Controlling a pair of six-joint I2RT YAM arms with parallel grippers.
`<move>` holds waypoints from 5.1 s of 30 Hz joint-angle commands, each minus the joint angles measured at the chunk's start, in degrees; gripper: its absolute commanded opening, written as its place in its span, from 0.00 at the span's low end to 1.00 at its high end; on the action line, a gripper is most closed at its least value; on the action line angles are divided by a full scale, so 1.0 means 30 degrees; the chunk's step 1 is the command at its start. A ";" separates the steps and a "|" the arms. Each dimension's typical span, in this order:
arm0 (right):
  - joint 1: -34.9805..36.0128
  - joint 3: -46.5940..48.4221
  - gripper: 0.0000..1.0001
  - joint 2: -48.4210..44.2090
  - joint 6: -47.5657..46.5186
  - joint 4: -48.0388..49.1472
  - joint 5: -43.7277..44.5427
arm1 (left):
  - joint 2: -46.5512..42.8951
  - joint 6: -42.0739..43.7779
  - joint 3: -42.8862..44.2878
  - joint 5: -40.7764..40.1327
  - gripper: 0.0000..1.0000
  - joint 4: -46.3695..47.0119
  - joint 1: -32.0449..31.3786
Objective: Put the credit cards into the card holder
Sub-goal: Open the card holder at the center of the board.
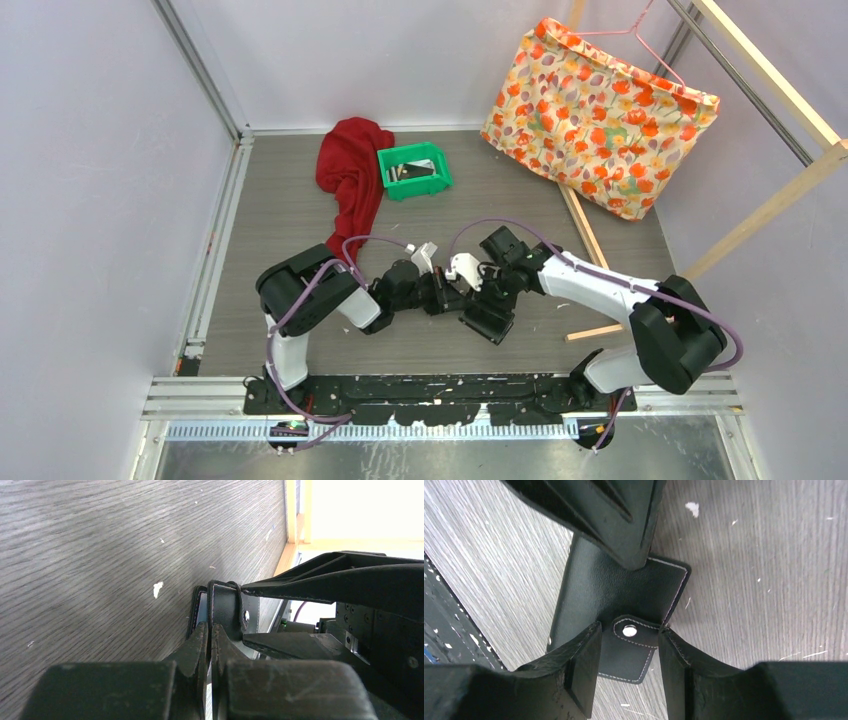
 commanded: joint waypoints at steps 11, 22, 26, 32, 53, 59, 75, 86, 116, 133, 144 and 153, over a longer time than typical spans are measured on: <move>0.0038 0.0483 0.42 0.1524 -0.0240 0.0991 0.0438 | 0.0271 0.0093 -0.0265 0.0086 0.00 0.0418 0.0040; -0.0026 0.0713 0.14 0.0633 -0.0747 -0.0229 0.0606 | 0.0255 -0.0008 -0.0633 0.0177 0.00 0.0990 0.0301; -0.0859 0.1025 0.04 -0.0296 -0.0892 -0.0792 -0.0578 | 0.0233 -0.0025 -0.0832 0.0095 0.00 0.1161 0.0431; -0.2858 0.1235 0.01 -0.1128 -0.0960 -0.1183 -0.1828 | 0.0219 0.0130 -0.0847 0.0006 0.00 0.1080 0.0537; -1.0655 0.5880 0.01 0.1581 0.4767 0.1514 -0.4462 | -0.3036 1.5222 0.3226 0.5387 0.05 -0.5709 0.3971; -1.0965 0.5753 0.01 0.0834 0.4992 0.0931 -0.6393 | -0.4362 1.4510 0.1587 0.4472 0.33 -0.6609 0.4770; -0.6830 0.7122 0.01 0.0906 0.4889 -0.1733 -0.8351 | -1.2519 1.0612 -0.2164 -0.0318 0.51 -0.6669 0.5211; -1.0208 0.3378 0.01 0.2087 -0.0190 -0.3831 -0.2851 | -1.0828 0.7753 -0.1228 -0.0774 0.50 -0.6178 0.3620; -1.0007 0.7269 0.34 0.3464 0.5613 -0.4772 -0.7887 | -0.2552 0.5798 0.7135 -0.2117 0.56 -1.3846 0.0063; -0.9048 0.7714 0.09 1.0234 0.5308 -0.5123 -0.1663 | -0.2171 0.6339 0.9299 -0.2479 0.64 -1.7309 -0.0873; -0.9011 0.7685 0.09 1.0221 0.5272 -0.5175 -0.1876 | -0.2233 0.6924 1.0570 -0.4665 0.64 -2.0935 -0.1204; -0.8883 0.7772 0.10 1.0281 0.5229 -0.5195 -0.1873 | -0.1712 0.7464 1.1557 -0.4893 0.65 -2.2011 -0.1571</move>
